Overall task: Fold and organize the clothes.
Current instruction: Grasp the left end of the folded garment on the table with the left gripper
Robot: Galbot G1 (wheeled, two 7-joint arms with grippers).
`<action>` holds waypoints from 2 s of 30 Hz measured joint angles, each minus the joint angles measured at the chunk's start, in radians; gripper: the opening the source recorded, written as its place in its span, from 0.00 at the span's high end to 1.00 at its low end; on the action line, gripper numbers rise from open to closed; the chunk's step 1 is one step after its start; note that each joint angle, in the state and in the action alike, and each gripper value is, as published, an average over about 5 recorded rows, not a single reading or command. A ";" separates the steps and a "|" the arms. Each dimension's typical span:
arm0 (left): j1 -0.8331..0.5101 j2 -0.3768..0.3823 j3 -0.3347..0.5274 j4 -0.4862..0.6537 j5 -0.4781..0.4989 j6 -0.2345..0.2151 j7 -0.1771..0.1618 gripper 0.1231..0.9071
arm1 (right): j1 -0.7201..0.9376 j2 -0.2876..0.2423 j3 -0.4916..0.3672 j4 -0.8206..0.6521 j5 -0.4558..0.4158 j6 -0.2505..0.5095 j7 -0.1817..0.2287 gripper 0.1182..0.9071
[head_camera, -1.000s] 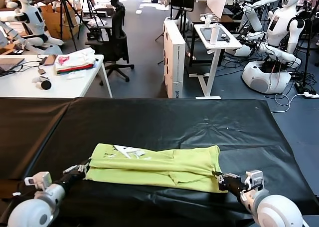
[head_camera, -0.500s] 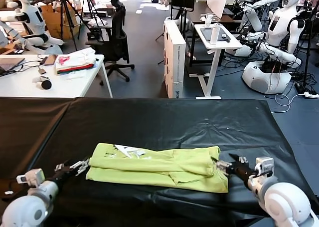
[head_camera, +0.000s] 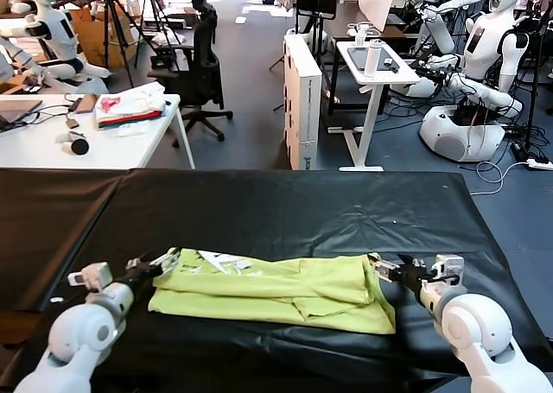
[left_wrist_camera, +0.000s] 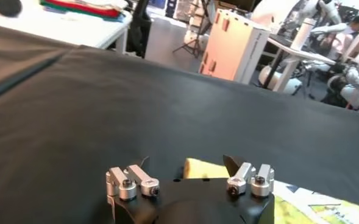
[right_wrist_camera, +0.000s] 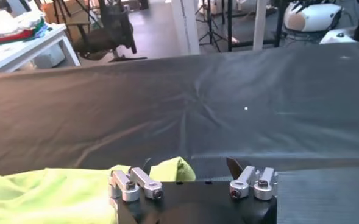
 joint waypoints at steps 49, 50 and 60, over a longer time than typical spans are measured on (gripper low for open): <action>0.048 0.014 -0.046 -0.009 -0.058 0.001 -0.039 0.01 | -0.148 -0.038 0.027 0.003 -0.267 0.670 -0.286 0.01; 0.055 0.023 -0.054 -0.016 -0.082 0.011 -0.035 0.01 | -0.170 -0.046 0.032 0.009 -0.281 0.719 -0.305 0.01; 0.128 0.186 -0.162 -0.037 -0.425 0.213 0.082 0.00 | -0.423 -0.044 0.128 0.083 -0.327 0.958 -0.432 0.00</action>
